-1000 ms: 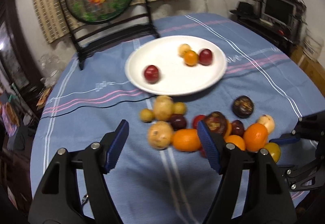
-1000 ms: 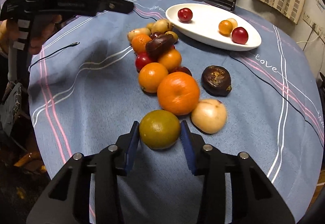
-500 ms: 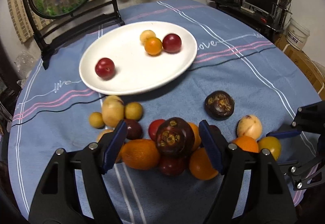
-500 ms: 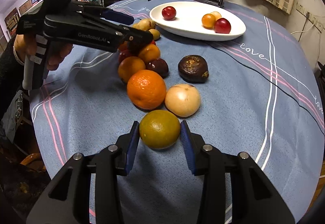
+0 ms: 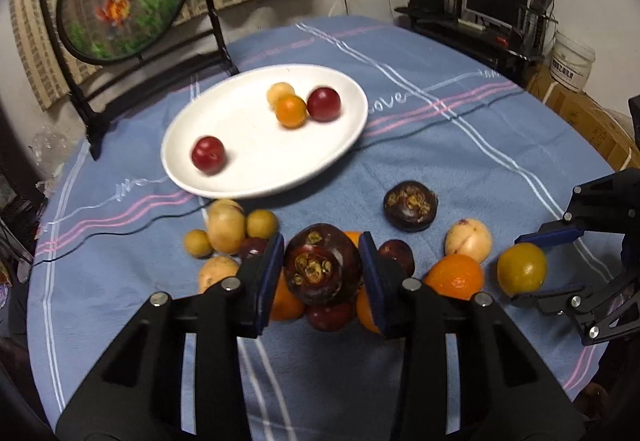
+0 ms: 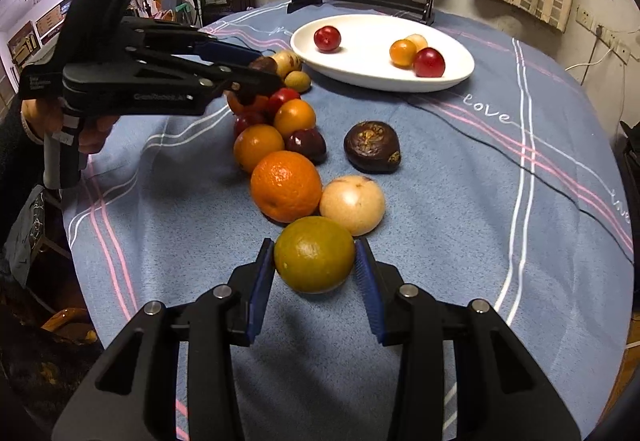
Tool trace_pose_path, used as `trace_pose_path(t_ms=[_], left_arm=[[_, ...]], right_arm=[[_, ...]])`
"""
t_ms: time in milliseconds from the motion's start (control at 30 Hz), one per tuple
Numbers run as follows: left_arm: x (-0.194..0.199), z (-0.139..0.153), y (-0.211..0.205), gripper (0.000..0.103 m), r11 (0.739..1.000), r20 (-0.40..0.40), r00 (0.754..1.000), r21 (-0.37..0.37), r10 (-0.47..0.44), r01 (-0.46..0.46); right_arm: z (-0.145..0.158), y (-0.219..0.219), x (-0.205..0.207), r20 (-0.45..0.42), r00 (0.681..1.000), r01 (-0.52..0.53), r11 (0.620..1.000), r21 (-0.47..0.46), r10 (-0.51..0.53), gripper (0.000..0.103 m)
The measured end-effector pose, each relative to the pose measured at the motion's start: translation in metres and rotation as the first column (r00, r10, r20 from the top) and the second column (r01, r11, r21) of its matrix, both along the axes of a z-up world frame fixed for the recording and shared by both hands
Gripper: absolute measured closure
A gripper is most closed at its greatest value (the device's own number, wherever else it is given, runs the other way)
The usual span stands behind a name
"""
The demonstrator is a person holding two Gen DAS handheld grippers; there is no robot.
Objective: Organize fruits
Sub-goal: 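Carry the mangosteen and green citrus onto the white plate and open both grippers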
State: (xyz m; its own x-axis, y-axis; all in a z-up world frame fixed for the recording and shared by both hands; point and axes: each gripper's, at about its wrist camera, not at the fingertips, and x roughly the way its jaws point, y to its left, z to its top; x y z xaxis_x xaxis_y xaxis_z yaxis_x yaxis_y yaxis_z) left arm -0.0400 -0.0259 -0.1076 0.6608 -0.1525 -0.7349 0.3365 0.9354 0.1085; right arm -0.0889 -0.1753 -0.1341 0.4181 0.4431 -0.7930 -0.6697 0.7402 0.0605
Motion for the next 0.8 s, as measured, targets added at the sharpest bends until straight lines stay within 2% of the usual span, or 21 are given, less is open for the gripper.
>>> trace_pose_path(t_ms=[167,300,500,600,800], left_arm=[[-0.008,0.028,0.014,0.064,0.999,0.056,0.998,-0.027,0.043,-0.041],[-0.006,0.048,0.027,0.064,0.996,0.09,0.993,-0.037,0.082,-0.079],[0.011,0.072,0.037,0.064,0.987,0.137,0.979,-0.064,0.152,-0.144],[0.025,0.075,0.038,0.064,0.98,0.135,0.973,-0.086,0.187,-0.177],[0.06,0.062,0.03,0.064,0.975,0.121,0.968,-0.041,0.22,-0.217]], right_arm=[[0.019,0.001,-0.004,0.045,0.999,0.0,1.0,0.005,-0.001,0.062],[0.047,0.001,-0.002,0.108,0.994,0.004,0.999,0.032,-0.008,0.062],[0.089,0.005,0.024,0.191,0.981,0.028,0.997,0.065,-0.04,0.062],[0.1,0.013,0.043,0.207,0.977,0.037,0.996,0.086,-0.054,0.062],[0.111,0.037,0.09,0.217,0.974,0.045,0.993,0.112,-0.068,0.062]])
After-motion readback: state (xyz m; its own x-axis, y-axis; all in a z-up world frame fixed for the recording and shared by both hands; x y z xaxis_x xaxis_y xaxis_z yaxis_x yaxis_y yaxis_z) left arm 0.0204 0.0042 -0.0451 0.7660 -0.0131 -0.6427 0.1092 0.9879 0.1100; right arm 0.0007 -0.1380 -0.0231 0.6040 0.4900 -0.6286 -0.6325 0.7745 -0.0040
